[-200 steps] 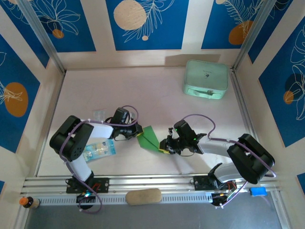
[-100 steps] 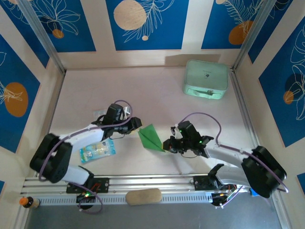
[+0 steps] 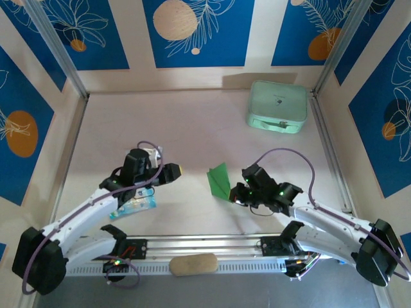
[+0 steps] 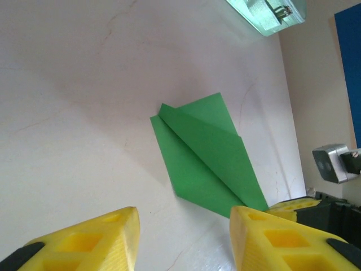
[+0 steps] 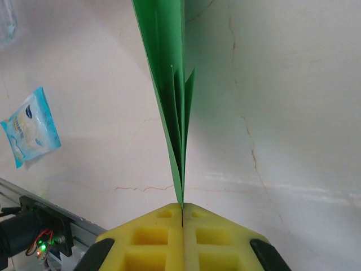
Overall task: Fold a paper plane with a square sheet of paper (pick it up from the middle)
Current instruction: Turn over the paper at the center of the table.
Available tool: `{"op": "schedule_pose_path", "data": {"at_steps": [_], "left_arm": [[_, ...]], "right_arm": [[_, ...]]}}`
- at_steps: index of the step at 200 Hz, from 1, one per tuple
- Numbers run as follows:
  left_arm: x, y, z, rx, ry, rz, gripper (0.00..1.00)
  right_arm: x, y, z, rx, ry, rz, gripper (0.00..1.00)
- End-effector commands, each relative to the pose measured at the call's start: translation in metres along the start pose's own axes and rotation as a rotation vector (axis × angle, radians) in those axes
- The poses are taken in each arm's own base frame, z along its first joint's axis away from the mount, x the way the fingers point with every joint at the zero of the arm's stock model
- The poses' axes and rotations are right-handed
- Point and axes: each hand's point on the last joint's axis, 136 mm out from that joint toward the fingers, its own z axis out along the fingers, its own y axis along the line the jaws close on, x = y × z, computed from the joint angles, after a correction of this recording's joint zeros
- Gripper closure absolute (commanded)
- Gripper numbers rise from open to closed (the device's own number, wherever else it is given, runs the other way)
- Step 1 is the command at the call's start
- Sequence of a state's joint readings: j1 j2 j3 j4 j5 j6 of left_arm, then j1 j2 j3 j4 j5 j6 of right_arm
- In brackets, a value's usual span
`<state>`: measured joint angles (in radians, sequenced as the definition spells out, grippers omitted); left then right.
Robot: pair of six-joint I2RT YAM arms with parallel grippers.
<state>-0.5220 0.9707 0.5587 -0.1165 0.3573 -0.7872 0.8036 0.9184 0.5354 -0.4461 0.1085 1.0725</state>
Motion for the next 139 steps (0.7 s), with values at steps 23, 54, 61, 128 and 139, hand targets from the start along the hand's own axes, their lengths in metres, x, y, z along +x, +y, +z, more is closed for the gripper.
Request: {"op": "schedule_pose_path", "data": {"at_steps": [23,54,61,128,139], "left_arm": [[0.003,-0.002,-0.005,-0.027,0.03,0.065,0.52],[-0.002,-0.006,0.003,-0.025,0.049,0.05,0.52],[-0.002,-0.006,0.004,-0.023,0.053,0.046,0.52],[0.006,0.016,0.004,-0.108,0.07,0.055,0.53],[0.005,0.019,0.004,-0.128,0.064,0.06,0.53]], "right_arm": [[0.001,-0.012,-0.011,0.102,-0.026,0.06,0.96],[0.004,-0.019,-0.009,0.102,-0.029,0.065,0.96],[0.003,-0.018,-0.009,0.093,-0.033,0.06,0.96],[-0.001,-0.011,-0.011,0.059,-0.058,-0.081,0.96],[-0.005,-0.015,-0.012,0.085,-0.074,-0.112,0.96]]}}
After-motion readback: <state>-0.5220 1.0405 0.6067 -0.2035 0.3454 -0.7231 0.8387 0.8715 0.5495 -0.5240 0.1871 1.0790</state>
